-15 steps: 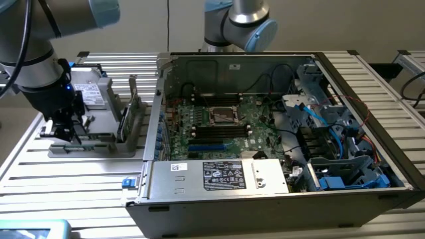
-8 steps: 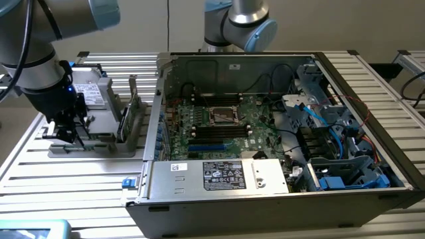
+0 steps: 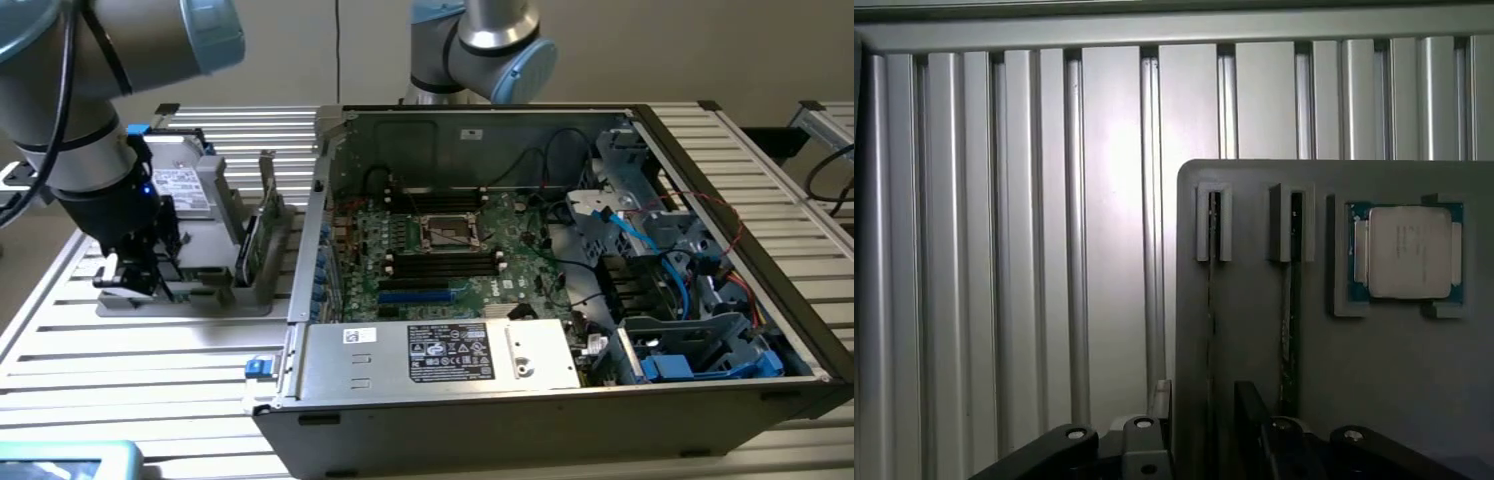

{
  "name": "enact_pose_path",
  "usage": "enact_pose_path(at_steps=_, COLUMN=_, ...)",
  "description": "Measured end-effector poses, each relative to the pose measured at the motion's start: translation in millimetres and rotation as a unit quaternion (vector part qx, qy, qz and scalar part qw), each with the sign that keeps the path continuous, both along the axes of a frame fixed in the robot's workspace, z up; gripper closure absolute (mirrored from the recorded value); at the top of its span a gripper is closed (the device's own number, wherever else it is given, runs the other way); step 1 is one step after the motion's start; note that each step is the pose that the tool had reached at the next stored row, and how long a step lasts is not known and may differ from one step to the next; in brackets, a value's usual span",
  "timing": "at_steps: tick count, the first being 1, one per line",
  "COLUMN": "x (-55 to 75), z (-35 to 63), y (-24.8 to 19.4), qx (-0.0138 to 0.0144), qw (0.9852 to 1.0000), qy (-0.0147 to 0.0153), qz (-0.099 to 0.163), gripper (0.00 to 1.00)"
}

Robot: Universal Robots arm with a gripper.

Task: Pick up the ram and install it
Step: 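Pick up the ram and move it above insertion slot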

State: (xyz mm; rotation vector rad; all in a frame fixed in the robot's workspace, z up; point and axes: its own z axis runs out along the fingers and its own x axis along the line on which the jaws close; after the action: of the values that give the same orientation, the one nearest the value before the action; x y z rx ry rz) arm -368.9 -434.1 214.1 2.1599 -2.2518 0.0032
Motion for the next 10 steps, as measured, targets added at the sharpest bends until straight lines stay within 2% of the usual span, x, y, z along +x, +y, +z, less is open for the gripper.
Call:
enact_pose_path(at_steps=5, x=0.0, z=-5.9, y=0.2, qx=0.0, qw=1.0, qy=-0.0006, qz=0.0, gripper=0.62)
enact_pose_path(at_steps=8, x=-0.5, z=-9.3, y=3.9, qx=0.0, qw=1.0, qy=-0.0014, qz=0.0, gripper=0.62)
enact_pose_path(at_steps=10, x=-0.5, z=-10.4, y=3.9, qx=0.0, qw=1.0, qy=-0.0014, qz=0.0, gripper=0.62)
